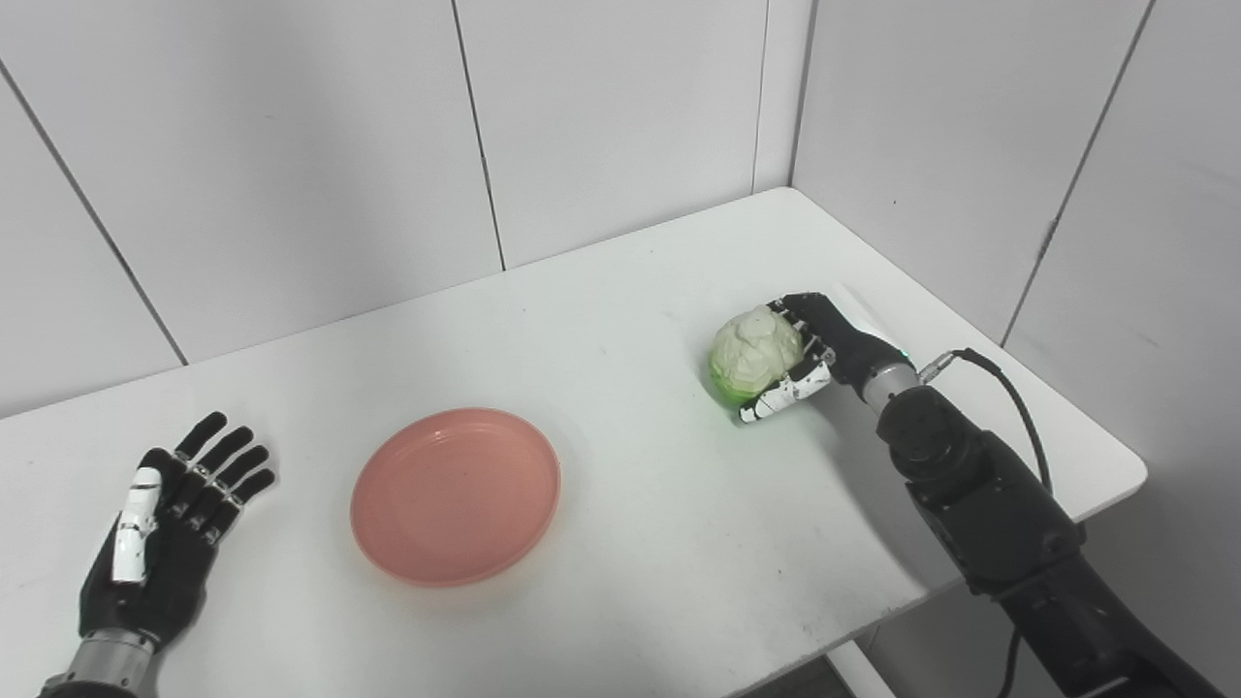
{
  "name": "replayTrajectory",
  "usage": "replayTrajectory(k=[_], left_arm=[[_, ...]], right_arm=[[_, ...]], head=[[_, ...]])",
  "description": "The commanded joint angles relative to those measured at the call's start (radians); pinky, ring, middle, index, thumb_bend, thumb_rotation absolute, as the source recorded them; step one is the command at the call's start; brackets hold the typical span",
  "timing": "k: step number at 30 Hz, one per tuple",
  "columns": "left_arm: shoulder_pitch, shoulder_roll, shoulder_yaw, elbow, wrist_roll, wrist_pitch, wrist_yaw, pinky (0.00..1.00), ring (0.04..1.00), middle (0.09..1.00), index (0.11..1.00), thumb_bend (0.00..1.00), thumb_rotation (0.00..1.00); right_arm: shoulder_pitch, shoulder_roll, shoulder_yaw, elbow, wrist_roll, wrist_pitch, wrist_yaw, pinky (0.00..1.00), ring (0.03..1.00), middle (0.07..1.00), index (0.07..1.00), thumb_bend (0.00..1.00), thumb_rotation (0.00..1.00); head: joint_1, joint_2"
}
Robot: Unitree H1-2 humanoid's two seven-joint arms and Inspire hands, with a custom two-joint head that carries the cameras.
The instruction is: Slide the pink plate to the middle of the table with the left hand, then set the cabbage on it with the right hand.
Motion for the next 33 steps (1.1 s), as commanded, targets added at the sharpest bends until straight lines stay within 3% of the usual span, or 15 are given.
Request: replayTrajectory(k=[1,8,14,23,33], left_arm=[[0.1,-0.023,-0.002,0.05,-0.005,0.028,0.007,0.79,0.804,0.817,0.822,0.51,0.81],[0.104,-0.03,-0.005,0.035,-0.004,0.033,0.011,0.8,0.811,0.825,0.83,0.52,0.82],[0.109,-0.044,-0.007,0.011,-0.005,0.049,0.026,0.83,0.828,0.837,0.838,0.53,0.81],[0.144,-0.09,-0.032,-0.103,0.022,0.084,0.107,0.84,0.841,0.845,0.837,0.52,0.84],[0.189,-0.16,-0.086,-0.289,0.061,0.162,0.251,0.86,0.862,0.863,0.849,0.47,0.93]], right_arm=[[-0.031,-0.003,-0.027,-0.064,0.028,-0.001,-0.007,0.36,0.43,0.461,0.511,0.53,0.0],[-0.058,0.052,-0.075,-0.075,0.169,-0.021,0.033,0.36,0.425,0.468,0.507,0.53,0.0],[-0.094,0.101,-0.07,-0.071,0.233,-0.008,0.05,0.37,0.431,0.473,0.501,0.53,0.0],[-0.174,0.152,0.019,-0.085,0.231,0.018,0.093,0.39,0.443,0.474,0.501,0.53,0.0],[-0.289,0.21,0.182,-0.04,0.138,0.003,0.129,0.36,0.43,0.465,0.51,0.53,0.0]], head=[[0.004,0.0],[0.017,-0.002],[0.038,-0.006],[0.112,-0.012],[0.249,-0.002]])
